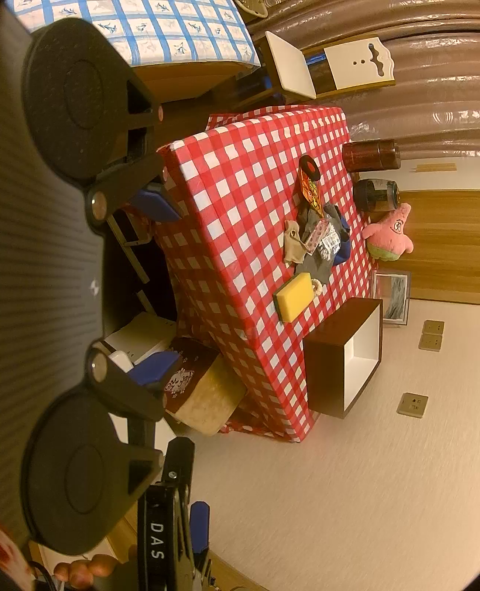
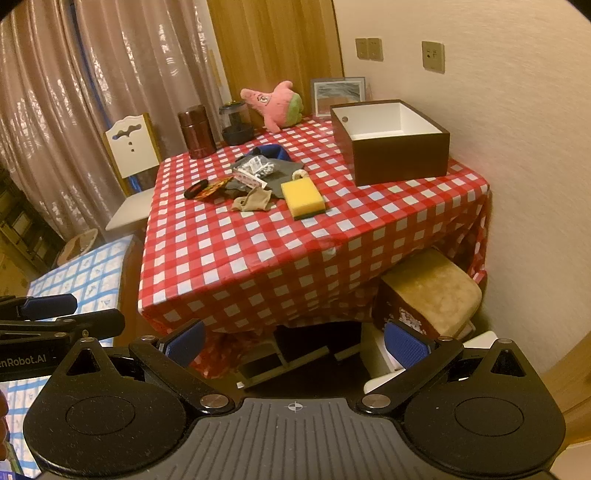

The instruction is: Organize soft objects

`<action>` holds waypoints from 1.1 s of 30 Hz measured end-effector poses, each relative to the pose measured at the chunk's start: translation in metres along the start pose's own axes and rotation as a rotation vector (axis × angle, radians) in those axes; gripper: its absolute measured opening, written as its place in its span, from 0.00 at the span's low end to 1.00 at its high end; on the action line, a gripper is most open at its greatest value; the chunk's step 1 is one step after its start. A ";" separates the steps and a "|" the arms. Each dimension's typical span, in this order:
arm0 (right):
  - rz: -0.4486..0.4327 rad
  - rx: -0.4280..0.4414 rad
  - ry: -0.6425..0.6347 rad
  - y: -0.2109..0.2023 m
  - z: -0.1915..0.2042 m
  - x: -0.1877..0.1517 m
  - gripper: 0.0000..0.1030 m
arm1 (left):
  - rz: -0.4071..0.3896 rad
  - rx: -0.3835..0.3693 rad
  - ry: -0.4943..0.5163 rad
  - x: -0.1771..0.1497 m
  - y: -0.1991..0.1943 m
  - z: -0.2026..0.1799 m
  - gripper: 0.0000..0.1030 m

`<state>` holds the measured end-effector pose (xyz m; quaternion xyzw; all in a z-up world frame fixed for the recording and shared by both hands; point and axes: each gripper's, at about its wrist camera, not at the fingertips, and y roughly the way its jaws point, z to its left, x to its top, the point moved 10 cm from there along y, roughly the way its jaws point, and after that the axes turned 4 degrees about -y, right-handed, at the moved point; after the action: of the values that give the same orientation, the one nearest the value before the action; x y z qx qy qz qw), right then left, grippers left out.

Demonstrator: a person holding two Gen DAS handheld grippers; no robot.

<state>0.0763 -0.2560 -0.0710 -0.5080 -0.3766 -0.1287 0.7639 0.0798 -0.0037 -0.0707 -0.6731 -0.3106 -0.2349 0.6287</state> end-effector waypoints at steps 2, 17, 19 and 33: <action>0.000 0.000 0.000 0.000 -0.001 0.001 1.00 | 0.000 -0.001 0.000 0.000 0.000 0.000 0.73; 0.000 -0.002 0.000 0.001 -0.001 0.002 1.00 | 0.001 -0.002 -0.001 -0.001 0.001 -0.001 0.73; 0.001 -0.002 0.000 0.001 0.000 0.001 1.00 | 0.002 -0.002 -0.002 -0.001 0.001 -0.001 0.73; 0.004 -0.005 0.001 0.003 -0.001 0.004 1.00 | 0.002 -0.002 -0.003 -0.001 0.001 -0.001 0.73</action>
<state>0.0812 -0.2544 -0.0707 -0.5107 -0.3746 -0.1284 0.7632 0.0799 -0.0048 -0.0727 -0.6746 -0.3104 -0.2335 0.6277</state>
